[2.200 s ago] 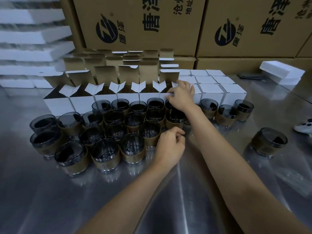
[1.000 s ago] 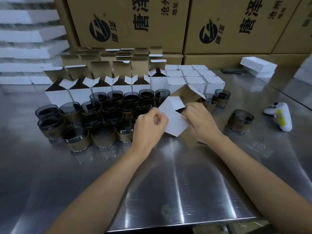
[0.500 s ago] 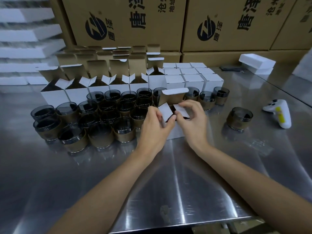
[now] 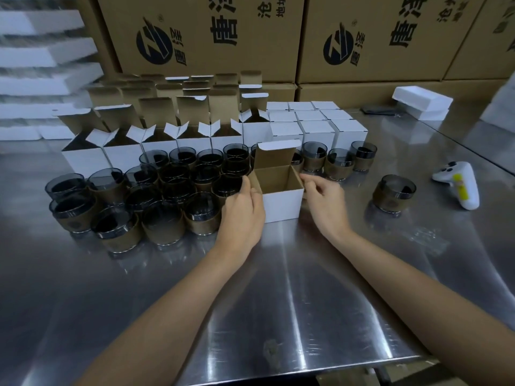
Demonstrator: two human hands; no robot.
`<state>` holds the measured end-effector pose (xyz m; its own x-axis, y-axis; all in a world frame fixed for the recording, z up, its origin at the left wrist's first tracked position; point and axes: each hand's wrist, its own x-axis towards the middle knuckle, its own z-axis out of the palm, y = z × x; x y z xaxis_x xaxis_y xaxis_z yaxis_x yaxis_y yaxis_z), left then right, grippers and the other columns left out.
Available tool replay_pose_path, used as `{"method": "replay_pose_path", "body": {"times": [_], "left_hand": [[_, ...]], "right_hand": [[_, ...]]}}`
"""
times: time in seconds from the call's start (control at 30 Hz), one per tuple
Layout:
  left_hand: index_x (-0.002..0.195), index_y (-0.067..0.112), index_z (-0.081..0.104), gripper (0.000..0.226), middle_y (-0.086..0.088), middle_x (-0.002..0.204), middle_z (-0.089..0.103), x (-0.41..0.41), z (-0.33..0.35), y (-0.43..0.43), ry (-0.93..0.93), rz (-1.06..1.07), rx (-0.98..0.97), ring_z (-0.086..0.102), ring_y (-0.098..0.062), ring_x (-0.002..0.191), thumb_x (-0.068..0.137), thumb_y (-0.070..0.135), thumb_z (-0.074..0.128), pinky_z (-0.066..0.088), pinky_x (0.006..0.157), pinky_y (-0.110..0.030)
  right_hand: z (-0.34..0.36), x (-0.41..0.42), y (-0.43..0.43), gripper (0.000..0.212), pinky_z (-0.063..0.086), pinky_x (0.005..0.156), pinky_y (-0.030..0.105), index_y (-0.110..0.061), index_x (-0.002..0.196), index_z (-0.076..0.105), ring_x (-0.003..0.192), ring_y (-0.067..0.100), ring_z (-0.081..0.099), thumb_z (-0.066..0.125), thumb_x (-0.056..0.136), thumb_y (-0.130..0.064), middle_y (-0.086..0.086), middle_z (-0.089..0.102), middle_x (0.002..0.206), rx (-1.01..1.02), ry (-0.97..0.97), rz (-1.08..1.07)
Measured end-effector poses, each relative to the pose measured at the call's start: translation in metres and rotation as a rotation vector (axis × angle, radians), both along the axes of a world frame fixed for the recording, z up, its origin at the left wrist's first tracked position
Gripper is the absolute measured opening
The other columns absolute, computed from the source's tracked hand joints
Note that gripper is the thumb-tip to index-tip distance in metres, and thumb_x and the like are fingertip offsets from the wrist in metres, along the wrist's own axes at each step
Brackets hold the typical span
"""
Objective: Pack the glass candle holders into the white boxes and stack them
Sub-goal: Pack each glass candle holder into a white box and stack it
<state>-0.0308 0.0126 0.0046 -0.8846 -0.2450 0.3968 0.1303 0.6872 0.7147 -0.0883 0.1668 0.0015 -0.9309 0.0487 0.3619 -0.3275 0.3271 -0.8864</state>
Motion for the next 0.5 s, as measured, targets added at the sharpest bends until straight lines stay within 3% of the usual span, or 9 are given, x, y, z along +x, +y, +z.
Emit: {"method": "replay_pose_path", "body": {"times": [0.07, 0.1, 0.17, 0.2, 0.3, 0.37, 0.43, 0.5], "left_hand": [[0.147, 0.002, 0.033, 0.057, -0.018, 0.090, 0.067, 0.002, 0.000, 0.003, -0.042, -0.004, -0.059, 0.064, -0.035, 0.091, 0.103, 0.038, 0.029, 0.050, 0.082, -0.044], [0.144, 0.002, 0.037, 0.064, -0.015, 0.088, 0.068, 0.002, 0.000, 0.004, -0.056, -0.018, -0.064, 0.064, -0.033, 0.090, 0.100, 0.048, 0.029, 0.051, 0.082, -0.043], [0.137, 0.006, 0.042, 0.073, -0.007, 0.083, 0.067, 0.001, 0.001, 0.004, -0.081, -0.064, -0.059, 0.065, -0.028, 0.084, 0.092, 0.063, 0.029, 0.052, 0.079, -0.043], [0.137, 0.008, 0.041, 0.072, -0.006, 0.081, 0.066, 0.000, 0.001, 0.003, -0.089, -0.081, -0.068, 0.065, -0.026, 0.081, 0.092, 0.063, 0.031, 0.053, 0.077, -0.043], [0.140, 0.013, 0.041, 0.061, -0.004, 0.075, 0.065, -0.003, -0.002, -0.002, -0.074, -0.097, -0.046, 0.064, -0.022, 0.074, 0.096, 0.055, 0.039, 0.054, 0.075, -0.042], [0.144, 0.017, 0.039, 0.058, -0.003, 0.077, 0.066, -0.003, -0.004, -0.005, -0.059, -0.108, -0.017, 0.064, -0.020, 0.075, 0.097, 0.051, 0.041, 0.053, 0.076, -0.039], [0.147, 0.021, 0.036, 0.057, -0.003, 0.084, 0.068, -0.004, -0.006, -0.006, -0.061, -0.119, 0.004, 0.065, -0.021, 0.081, 0.098, 0.049, 0.043, 0.053, 0.078, -0.037], [0.148, 0.022, 0.034, 0.058, -0.001, 0.086, 0.068, -0.006, -0.007, -0.008, -0.069, -0.126, 0.010, 0.065, -0.022, 0.084, 0.098, 0.048, 0.044, 0.052, 0.079, -0.036]], "right_hand": [[-0.001, 0.001, 0.000, 0.040, 0.043, 0.060, 0.033, -0.009, 0.071, 0.067, 0.060, 0.004, 0.055, 0.047, 0.100, -0.027, -0.002, 0.061, 0.061, 0.051, 0.023, 0.030], [0.000, 0.003, -0.001, 0.040, 0.039, 0.059, 0.029, -0.014, 0.068, 0.065, 0.059, 0.003, 0.049, 0.048, 0.100, -0.032, -0.007, 0.055, 0.057, 0.076, 0.039, 0.048], [0.000, 0.004, -0.003, 0.031, 0.041, 0.065, 0.017, -0.017, 0.088, 0.075, 0.070, 0.001, 0.055, 0.052, 0.099, -0.034, -0.012, 0.063, 0.071, 0.081, 0.035, 0.081], [0.000, 0.004, -0.003, 0.029, 0.042, 0.067, 0.015, -0.018, 0.090, 0.076, 0.074, 0.003, 0.058, 0.053, 0.098, -0.034, -0.008, 0.066, 0.078, 0.073, 0.021, 0.090], [0.000, 0.003, 0.000, 0.038, 0.039, 0.065, 0.018, -0.019, 0.068, 0.066, 0.069, 0.005, 0.055, 0.050, 0.100, -0.033, -0.003, 0.062, 0.075, 0.068, 0.009, 0.096], [0.001, -0.003, 0.003, 0.036, 0.043, 0.075, 0.019, -0.013, 0.075, 0.067, 0.083, 0.004, 0.058, 0.048, 0.100, -0.031, -0.002, 0.064, 0.091, 0.055, -0.001, 0.063], [0.002, -0.008, 0.006, 0.026, 0.046, 0.088, 0.020, -0.019, 0.073, 0.061, 0.098, 0.004, 0.059, 0.054, 0.098, -0.022, -0.003, 0.063, 0.106, 0.009, 0.003, 0.063], [0.003, -0.010, 0.006, 0.020, 0.051, 0.094, 0.034, -0.018, 0.078, 0.055, 0.106, 0.011, 0.061, 0.055, 0.096, -0.011, -0.003, 0.063, 0.111, -0.112, -0.036, 0.147]]}}
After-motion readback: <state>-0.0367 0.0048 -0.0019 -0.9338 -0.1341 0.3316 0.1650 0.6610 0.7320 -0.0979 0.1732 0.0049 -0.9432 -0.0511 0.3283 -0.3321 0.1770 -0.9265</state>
